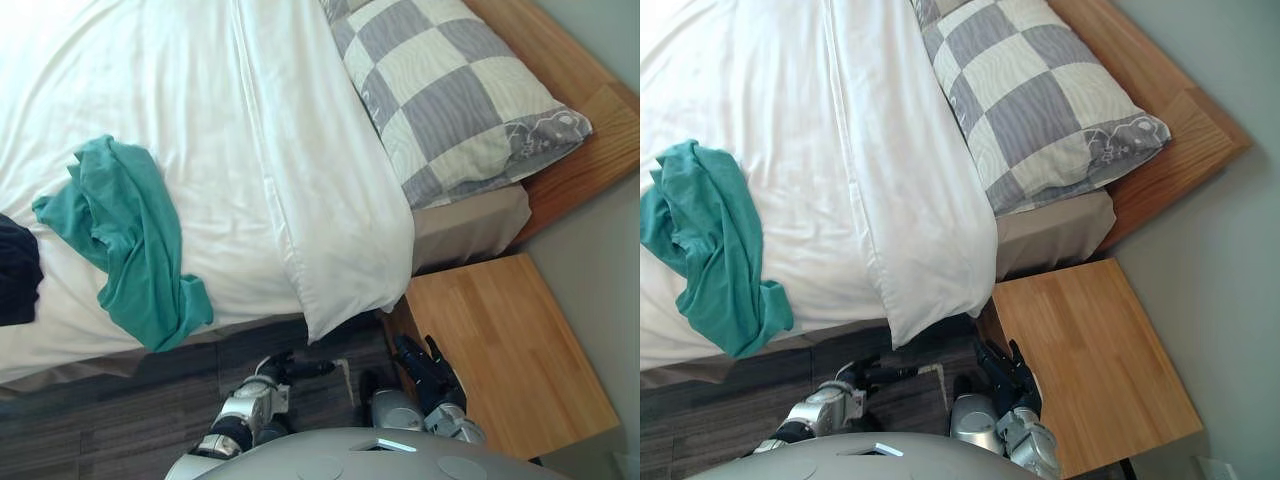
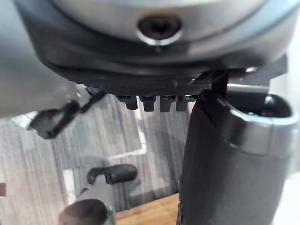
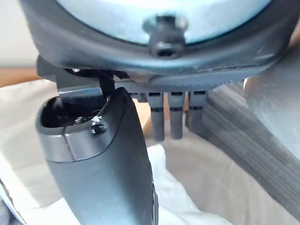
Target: Tidy up the quilt and then pick up the clothes from the bed and put them into the laundry hamper
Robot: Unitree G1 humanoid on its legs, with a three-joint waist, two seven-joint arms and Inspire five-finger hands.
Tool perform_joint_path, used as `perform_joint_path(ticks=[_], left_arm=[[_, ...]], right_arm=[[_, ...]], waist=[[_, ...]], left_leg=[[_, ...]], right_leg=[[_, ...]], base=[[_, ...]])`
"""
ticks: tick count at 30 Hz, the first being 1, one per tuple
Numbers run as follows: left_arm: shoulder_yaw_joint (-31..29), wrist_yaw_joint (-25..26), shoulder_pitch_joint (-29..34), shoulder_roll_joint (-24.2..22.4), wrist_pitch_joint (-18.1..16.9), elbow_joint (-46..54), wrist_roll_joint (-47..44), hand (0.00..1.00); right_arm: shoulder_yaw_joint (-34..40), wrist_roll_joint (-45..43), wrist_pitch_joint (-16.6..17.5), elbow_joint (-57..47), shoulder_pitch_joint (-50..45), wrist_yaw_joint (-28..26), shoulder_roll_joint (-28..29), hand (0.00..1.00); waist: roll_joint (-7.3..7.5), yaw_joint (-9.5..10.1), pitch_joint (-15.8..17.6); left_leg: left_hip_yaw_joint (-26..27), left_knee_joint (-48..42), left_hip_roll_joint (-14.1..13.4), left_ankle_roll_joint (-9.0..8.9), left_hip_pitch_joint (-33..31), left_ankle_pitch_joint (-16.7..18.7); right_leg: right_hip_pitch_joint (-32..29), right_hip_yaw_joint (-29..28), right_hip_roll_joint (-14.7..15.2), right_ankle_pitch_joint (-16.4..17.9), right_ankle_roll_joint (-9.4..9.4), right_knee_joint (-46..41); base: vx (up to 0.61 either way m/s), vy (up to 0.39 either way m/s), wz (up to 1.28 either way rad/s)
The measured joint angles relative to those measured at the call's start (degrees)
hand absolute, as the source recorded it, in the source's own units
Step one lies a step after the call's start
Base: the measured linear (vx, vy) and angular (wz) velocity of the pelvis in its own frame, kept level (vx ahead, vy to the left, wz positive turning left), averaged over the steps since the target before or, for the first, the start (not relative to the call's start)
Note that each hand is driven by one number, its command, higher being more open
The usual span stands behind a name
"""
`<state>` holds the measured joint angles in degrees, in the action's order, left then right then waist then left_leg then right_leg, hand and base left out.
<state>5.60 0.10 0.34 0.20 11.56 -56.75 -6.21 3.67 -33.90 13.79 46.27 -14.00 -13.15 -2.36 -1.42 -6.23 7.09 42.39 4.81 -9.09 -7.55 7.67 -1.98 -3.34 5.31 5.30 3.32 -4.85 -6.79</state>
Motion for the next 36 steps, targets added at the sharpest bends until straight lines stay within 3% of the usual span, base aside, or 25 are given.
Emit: perform_joint_path(ticks=[2, 4, 6, 8, 10, 12, 15, 16, 17, 18, 19, 20, 21, 22, 23, 25, 26, 27, 28, 29, 32, 34, 35, 36], left_arm=[[0.0, 2.2, 0.0, 0.6, -1.4, 0.0, 0.0, 1.0], [0.3, 5.2, 0.2, 1.0, -6.2, 0.6, -0.2, 1.0], [0.5, 6.0, 0.4, 1.1, -9.4, 1.2, 0.3, 1.0], [1.1, 5.6, 0.9, 1.9, -12.1, 1.2, 2.7, 1.0], [1.2, 3.5, 2.4, 3.3, -14.5, 1.3, 2.8, 1.0], [1.2, 1.8, 3.4, 3.6, -15.7, 1.2, 2.9, 1.0], [1.2, 0.8, 3.8, 3.4, -18.4, 1.2, 6.3, 1.0], [1.5, 1.0, 4.1, 2.9, -19.0, 1.2, 9.2, 1.0], [1.7, 1.0, 4.1, 3.0, -19.0, 1.3, 9.7, 1.0], [1.6, 1.1, 3.2, 4.7, -18.8, 1.3, 10.0, 1.0], [0.9, 1.3, 3.3, 4.9, -17.8, 2.2, 7.6, 1.0], [-2.0, 1.3, 4.1, 4.6, -15.6, 3.7, 4.7, 1.0], [-4.1, 1.5, 4.9, 4.5, -14.9, 4.4, 4.6, 1.0], [-5.5, 2.0, 5.4, 4.7, -14.6, 4.5, 4.6, 1.0], [-6.2, 2.8, 6.3, 6.0, -13.6, 4.3, 4.6, 1.0], [-5.7, 2.8, 5.7, 7.5, -11.8, 2.4, 5.1, 1.0], [-5.0, 2.9, 4.1, 7.7, -10.7, 1.1, 6.6, 1.0], [-3.6, 3.0, 3.0, 7.7, -9.7, 0.4, 8.0, 1.0], [-1.6, 2.9, 2.2, 7.7, -8.9, -0.2, 9.9, 1.0], [0.3, 2.9, 2.0, 7.8, -8.5, -0.4, 12.0, 1.0], [1.7, 3.5, 2.6, 7.2, -9.1, -0.6, 13.0, 1.0], [2.0, 5.9, 2.9, 6.7, -12.4, 0.7, 8.9, 1.0], [2.3, 5.9, 3.2, 6.7, -13.5, 1.6, 7.7, 1.0], [3.7, 4.7, 3.5, 6.6, -15.6, 3.8, 6.4, 1.0]], right_arm=[[0.1, 2.4, -0.9, 2.2, 1.8, -0.1, -0.5, 1.0], [-0.2, 6.9, -1.2, 5.3, 4.1, -0.3, -1.9, 1.0], [-0.4, 8.8, -1.8, 7.2, 6.0, -0.3, -3.5, 1.0], [1.2, 8.8, -2.4, 8.7, 6.8, -0.3, -4.6, 1.0], [6.4, 8.7, -3.0, 10.2, 6.6, -0.3, -5.0, 1.0], [9.4, 8.8, -2.9, 10.3, 5.6, -0.5, -6.4, 1.0], [11.9, 9.0, -2.6, 11.1, 4.9, -0.5, -8.6, 1.0], [13.1, 9.7, -2.4, 11.2, 4.6, -0.5, -8.9, 1.0], [13.9, 10.7, -2.2, 11.4, 4.5, -0.4, -8.4, 1.0], [14.9, 11.3, -2.3, 12.1, 4.7, -0.1, -5.7, 1.0], [16.0, 12.4, -2.0, 11.7, 3.9, -0.7, -4.2, 1.0], [15.9, 13.5, -1.9, 11.9, 3.6, -1.9, -1.4, 1.0], [16.8, 15.1, -0.9, 12.4, 2.8, -1.3, -0.6, 1.0], [17.0, 15.5, -0.9, 12.7, 2.1, -2.0, -0.7, 1.0], [15.7, 15.7, -0.3, 12.7, 1.0, -4.2, -0.9, 1.0], [12.7, 16.9, 1.8, 12.6, 0.0, -6.8, -0.7, 1.0], [10.2, 18.0, 2.5, 12.6, -0.2, -6.8, -0.6, 1.0], [8.7, 18.0, 2.8, 12.6, -0.3, -7.1, -0.9, 1.0], [6.7, 18.0, 3.2, 12.6, -0.4, -7.3, -1.6, 1.0], [4.2, 19.6, 3.6, 12.2, 0.0, -7.8, -2.5, 1.0], [-0.2, 20.4, 3.9, 11.9, 1.3, -7.7, -4.3, 1.0], [-3.2, 22.2, 2.2, 11.3, 4.6, -6.5, -4.6, 1.0], [-3.9, 23.6, 1.8, 10.9, 5.8, -6.0, -4.7, 1.0], [-5.0, 27.6, 0.8, 10.4, 8.2, -3.8, -5.4, 1.0]], waist=[[0.07, 0.45, 0.1], [0.74, 1.42, 1.4], [0.04, 1.34, 2.6], [-0.76, 1.18, 3.2], [-1.05, 0.39, 3.1], [-0.83, -0.48, 3.1], [-1.59, -0.16, 2.7], [-2.02, -0.21, 2.4], [-1.51, -0.19, 2.4], [1.95, 0.05, 2.0], [1.36, 0.05, 1.2], [-0.03, 2.68, 0.3], [0.75, 3.94, -0.1], [1.36, 4.55, -0.6], [1.91, 4.47, -1.2], [1.7, 3.02, -1.2], [1.53, 2.4, -1.2], [1.6, 2.14, -1.3], [1.77, 1.71, -1.4], [1.84, 1.68, -1.4], [1.43, 2.15, -1.4], [1.87, 3.7, -0.5], [1.37, 4.07, 0.3], [1.3, 4.33, 1.4]], left_leg=[[-1.0, -3.9, -0.5, 0.03, -0.9, 2.1], [-5.0, -18.7, -3.6, 0.81, -6.2, 6.5], [-8.4, -23.7, -4.2, 0.99, -8.8, 6.9], [-11.6, -22.6, -2.4, 1.54, -9.3, 6.8], [-15.7, -21.5, -1.7, 4.8, -9.3, 9.0], [-19.3, -21.5, -3.3, 4.52, -9.7, 9.2], [-26.7, -18.6, -7.7, 1.3, -10.4, 6.7], [-27.4, -16.3, -8.0, -1.49, -9.2, 5.9], [-27.3, -15.8, -7.2, -6.86, -8.2, 8.6], [-25.6, -17.3, -4.1, -5.21, -7.8, 8.7], [-24.3, -18.5, -4.6, -4.46, -8.7, 11.0], [-19.2, -18.1, -5.8, -2.45, -7.5, 12.0], [-16.2, -16.8, -5.1, -1.53, -5.5, 12.2], [-14.5, -16.1, -4.5, -1.22, -4.4, 12.2], [-12.9, -15.0, -3.5, -0.61, -3.8, 11.8], [-14.4, -12.3, -1.9, 1.56, -4.5, 10.4], [-16.7, -10.5, -0.8, 2.66, -5.5, 9.4], [-18.7, -9.7, 0.6, 3.38, -6.2, 8.7], [-20.7, -9.6, 1.8, 3.98, -7.0, 8.3], [-22.3, -9.6, 3.2, 4.1, -7.1, 8.3], [-24.6, -9.2, 3.6, 4.65, -5.5, 7.1], [-24.9, -20.8, 2.0, 4.32, -10.4, 9.8], [-24.9, -25.2, 1.5, 4.07, -12.4, 10.3], [-25.3, -32.3, 0.7, 3.44, -16.2, 10.8]], right_leg=[[0.3, -0.2, 0.3, 0.0, 0.0, -0.3], [0.4, 0.0, 1.9, 0.1, -0.02, -1.5], [-0.1, 0.6, 3.3, 0.7, -0.03, -2.2], [-0.3, 0.8, 4.9, 1.3, 0.17, -2.5], [-0.2, 0.7, 8.0, 1.7, -0.69, -3.1], [-0.8, 0.3, 11.7, 2.0, -2.72, -4.4], [-3.9, -2.5, 14.3, 1.5, -7.38, -6.2], [-3.9, -3.1, 15.2, 0.3, -9.47, -5.4], [-3.5, -3.4, 16.2, -0.7, -9.94, -4.5], [-2.6, -3.8, 19.7, -4.9, -9.37, -2.2], [-2.6, -0.6, 19.2, -12.4, -5.82, 0.8], [-3.0, 10.1, 18.1, -22.4, 3.32, 5.0], [-3.1, 18.5, 18.6, -21.3, 5.6, 2.4], [-3.1, 23.2, 18.5, -20.8, 6.19, 0.7], [-2.4, 27.1, 16.5, -18.9, 4.24, -0.2], [-1.1, 24.6, 11.1, -12.3, 0.34, -1.4], [0.3, 21.1, 6.9, -6.0, -0.81, -1.8], [1.9, 18.1, 4.0, -2.0, -0.25, -0.9], [4.1, 15.9, 2.0, 0.2, 1.86, 1.4], [5.8, 14.9, 2.2, 0.5, 2.53, 3.1], [8.7, 14.8, 2.7, 0.5, 2.53, 2.8], [9.6, 13.9, 3.4, 0.7, 2.51, 2.7], [9.6, 13.7, 3.6, 1.2, 2.25, 2.5], [9.2, 13.8, 4.2, 3.1, 0.83, 1.7]], base=[[-0.01, 0.022, 0.01], [-0.07, 0.061, 0.09], [-0.13, 0.099, 0.29], [-0.1, 0.142, 0.31], [0.0, 0.154, 0.23], [0.02, 0.237, 0.2], [0.04, 0.446, -0.18], [0.07, 0.461, -0.3], [0.11, 0.64, -0.28], [0.07, 0.487, -0.31], [0.04, 0.681, -0.91], [0.05, 0.592, -1.28], [0.07, 0.592, -1.42], [0.11, 0.399, -1.15], [0.07, 0.263, -0.69], [0.07, 0.238, 0.09], [0.06, 0.201, 0.78], [0.05, 0.118, 1.07], [0.03, 0.057, 1.01], [0.03, 0.065, 0.92], [0.03, 0.052, 0.62], [-0.06, 0.019, 0.1], [-0.11, 0.01, -0.02], [-0.14, 0.038, 0.09]])
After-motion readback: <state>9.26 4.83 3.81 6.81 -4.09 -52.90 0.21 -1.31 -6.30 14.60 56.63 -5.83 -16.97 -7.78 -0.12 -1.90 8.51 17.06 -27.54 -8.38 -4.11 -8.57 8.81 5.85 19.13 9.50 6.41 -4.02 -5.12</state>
